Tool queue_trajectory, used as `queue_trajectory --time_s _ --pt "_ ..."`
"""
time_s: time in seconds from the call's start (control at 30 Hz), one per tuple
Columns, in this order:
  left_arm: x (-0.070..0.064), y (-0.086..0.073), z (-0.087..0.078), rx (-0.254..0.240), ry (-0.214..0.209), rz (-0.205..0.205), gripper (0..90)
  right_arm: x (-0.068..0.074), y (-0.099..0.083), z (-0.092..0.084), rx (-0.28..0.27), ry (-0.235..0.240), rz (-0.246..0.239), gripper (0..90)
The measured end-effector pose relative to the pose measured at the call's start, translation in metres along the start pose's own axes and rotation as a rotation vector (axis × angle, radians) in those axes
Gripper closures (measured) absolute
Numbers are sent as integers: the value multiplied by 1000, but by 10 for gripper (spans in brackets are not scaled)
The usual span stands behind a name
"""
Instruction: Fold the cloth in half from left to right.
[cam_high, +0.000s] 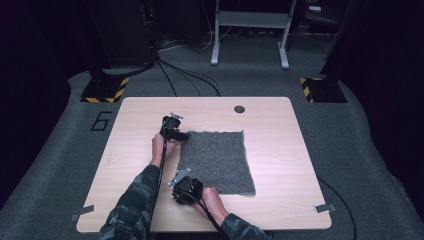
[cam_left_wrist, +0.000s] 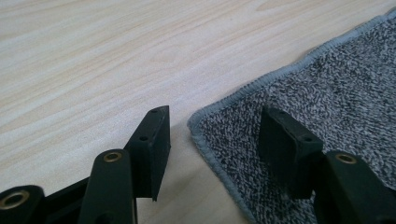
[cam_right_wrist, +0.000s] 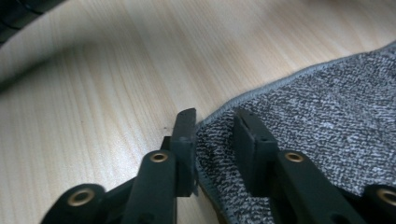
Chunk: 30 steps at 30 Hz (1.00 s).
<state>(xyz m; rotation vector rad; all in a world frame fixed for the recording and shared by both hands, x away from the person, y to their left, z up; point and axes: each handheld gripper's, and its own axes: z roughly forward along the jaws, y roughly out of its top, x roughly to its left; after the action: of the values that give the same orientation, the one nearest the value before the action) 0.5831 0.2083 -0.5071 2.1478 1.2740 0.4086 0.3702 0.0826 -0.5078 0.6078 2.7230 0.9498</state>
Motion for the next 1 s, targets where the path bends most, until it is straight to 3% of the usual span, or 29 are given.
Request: queue_trajectory --time_s 0.13,0.27,0.63,0.7,1.0 --pt "1 -1 -1 -5 7 3 516 -1 -1 1 2 16 13 753" --pt "1 -3 -1 -18 14 14 598 -1 -2 1 1 18 19 863" --pt "1 -4 -2 -25 -5 14 864 -1 -4 1 -15 15 51 889" --pt "-1 -3 -2 -21 5 23 877 -2 -5 -3 -26 32 67 890" --pt "-2 3 -9 -24 7 31 883 -4 -5 -17 -72 27 81 890"
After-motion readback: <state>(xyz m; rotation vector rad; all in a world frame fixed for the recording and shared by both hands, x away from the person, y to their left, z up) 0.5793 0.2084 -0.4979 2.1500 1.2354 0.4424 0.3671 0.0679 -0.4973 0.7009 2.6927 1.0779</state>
